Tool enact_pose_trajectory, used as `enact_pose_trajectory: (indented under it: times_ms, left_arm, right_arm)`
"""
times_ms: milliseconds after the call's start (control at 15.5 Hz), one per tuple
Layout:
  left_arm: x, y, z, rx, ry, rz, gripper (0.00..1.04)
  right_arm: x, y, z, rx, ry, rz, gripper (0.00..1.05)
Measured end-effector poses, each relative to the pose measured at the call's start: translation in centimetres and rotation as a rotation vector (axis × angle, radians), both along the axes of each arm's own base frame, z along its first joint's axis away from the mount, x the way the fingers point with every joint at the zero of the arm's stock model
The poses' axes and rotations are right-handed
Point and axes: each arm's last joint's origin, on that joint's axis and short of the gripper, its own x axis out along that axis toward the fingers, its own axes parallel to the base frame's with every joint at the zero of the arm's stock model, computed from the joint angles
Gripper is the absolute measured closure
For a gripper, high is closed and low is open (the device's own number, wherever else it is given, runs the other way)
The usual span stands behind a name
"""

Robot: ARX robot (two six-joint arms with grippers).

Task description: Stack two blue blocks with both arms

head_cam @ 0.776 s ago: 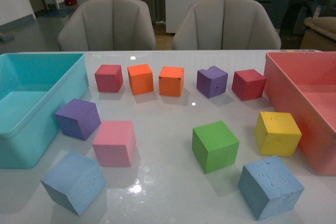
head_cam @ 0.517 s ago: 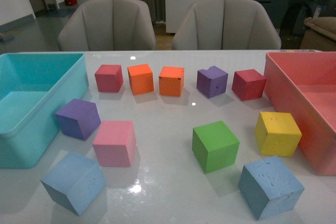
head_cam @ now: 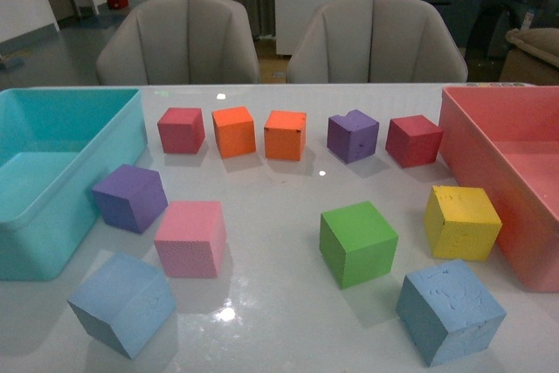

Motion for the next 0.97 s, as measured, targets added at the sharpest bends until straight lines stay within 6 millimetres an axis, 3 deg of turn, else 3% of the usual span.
enact_pose_trajectory:
  times_ms: [129, 194, 323, 388, 452, 582, 776, 969]
  left_arm:
    - [0.0, 0.0, 0.0, 0.000, 0.000, 0.000, 0.07]
    - [0.0, 0.0, 0.0, 0.000, -0.001, -0.001, 0.07]
    - [0.0, 0.0, 0.0, 0.000, 0.000, 0.000, 0.07]
    - [0.0, 0.0, 0.0, 0.000, 0.000, 0.000, 0.07]
    - [0.0, 0.0, 0.0, 0.000, 0.000, -0.001, 0.07]
    - [0.0, 0.0, 0.0, 0.000, 0.000, -0.001, 0.07]
    - [0.0, 0.0, 0.0, 0.000, 0.000, 0.000, 0.07]
    - [0.0, 0.0, 0.0, 0.000, 0.000, 0.000, 0.07]
  right_arm:
    - [0.0, 0.1, -0.2, 0.027, 0.100, -0.061, 0.06]
    - [1.3, 0.6, 0.8, 0.080, 0.190, -0.169, 0.06]
    - [5.3, 2.0, 5.3, 0.107, 0.107, -0.149, 0.06]
    - [8.1, 2.8, 5.7, 0.095, 0.175, -0.089, 0.06]
    - [11.1, 4.0, 4.2, 0.068, 0.342, -0.015, 0.06]
    - [14.0, 6.9, 0.7, 0.011, 0.546, 0.096, 0.06]
    - [15.4, 9.0, -3.6, -0.042, 0.712, 0.153, 0.06]
    - [15.7, 9.2, -4.2, -0.043, 0.729, 0.153, 0.06]
